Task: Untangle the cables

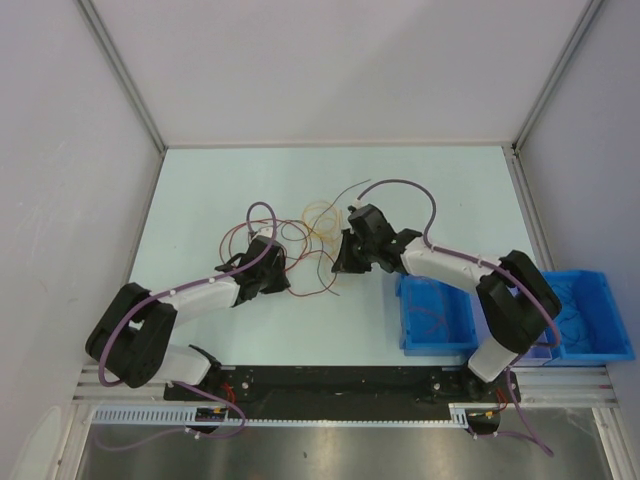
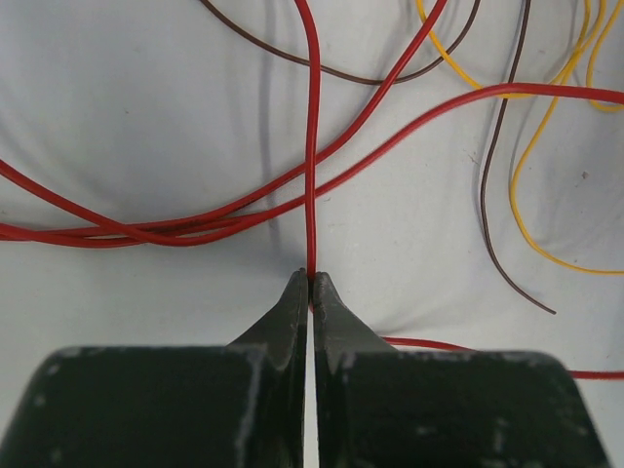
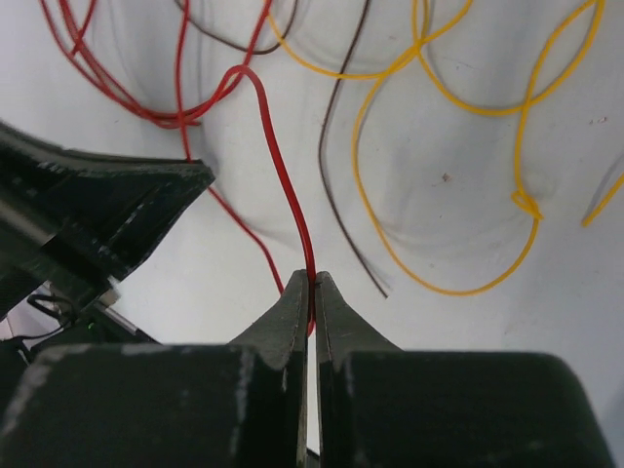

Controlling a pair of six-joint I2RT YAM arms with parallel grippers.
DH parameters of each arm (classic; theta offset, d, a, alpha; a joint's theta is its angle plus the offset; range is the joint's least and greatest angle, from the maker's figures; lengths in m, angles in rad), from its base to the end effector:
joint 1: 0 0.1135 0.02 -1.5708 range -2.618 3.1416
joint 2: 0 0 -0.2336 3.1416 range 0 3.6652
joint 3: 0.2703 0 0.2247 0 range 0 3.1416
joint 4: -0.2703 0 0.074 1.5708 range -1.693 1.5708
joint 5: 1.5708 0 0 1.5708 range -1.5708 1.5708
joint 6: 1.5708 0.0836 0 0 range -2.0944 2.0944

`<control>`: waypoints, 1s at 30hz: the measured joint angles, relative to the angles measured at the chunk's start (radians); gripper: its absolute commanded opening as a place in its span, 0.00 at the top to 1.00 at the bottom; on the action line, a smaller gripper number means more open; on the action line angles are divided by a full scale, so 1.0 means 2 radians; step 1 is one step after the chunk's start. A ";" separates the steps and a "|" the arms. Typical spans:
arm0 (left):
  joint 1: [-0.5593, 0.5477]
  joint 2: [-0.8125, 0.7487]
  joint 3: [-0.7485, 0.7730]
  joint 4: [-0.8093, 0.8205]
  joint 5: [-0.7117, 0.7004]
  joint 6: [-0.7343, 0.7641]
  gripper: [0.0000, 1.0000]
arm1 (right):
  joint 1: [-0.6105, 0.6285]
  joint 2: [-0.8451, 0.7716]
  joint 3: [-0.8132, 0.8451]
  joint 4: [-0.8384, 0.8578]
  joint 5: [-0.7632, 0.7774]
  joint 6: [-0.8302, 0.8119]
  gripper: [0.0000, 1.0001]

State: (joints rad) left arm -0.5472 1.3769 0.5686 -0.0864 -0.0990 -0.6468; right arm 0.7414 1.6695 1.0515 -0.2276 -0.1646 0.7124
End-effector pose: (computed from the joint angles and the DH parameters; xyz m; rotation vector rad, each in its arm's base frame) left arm 0.2317 -0.1315 0.1050 -0.1680 2.4957 -0.3918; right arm 0.2548 0.2519 0.1523 -0.1184 2.5852 0.8115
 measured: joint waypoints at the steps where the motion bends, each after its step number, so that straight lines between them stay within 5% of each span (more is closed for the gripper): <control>1: 0.000 0.000 0.000 0.001 0.000 0.000 0.98 | 0.003 -0.009 0.000 -0.004 0.004 -0.002 1.00; 21: -0.006 -0.013 0.000 0.056 0.061 -0.010 0.99 | 0.101 -0.213 0.002 -0.175 0.124 -0.057 1.00; 26: -0.006 -0.015 0.000 0.064 0.069 -0.013 0.89 | 0.103 -0.232 0.002 -0.178 0.129 -0.055 1.00; 30: -0.006 -0.016 0.000 0.062 0.061 -0.011 0.69 | 0.107 -0.237 0.015 -0.184 0.133 -0.053 1.00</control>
State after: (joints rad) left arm -0.5594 1.3441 0.5682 0.0376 0.0231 -0.6685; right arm 0.9550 1.1954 1.0813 -0.5949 0.1009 0.6060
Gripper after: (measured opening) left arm 0.201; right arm 0.017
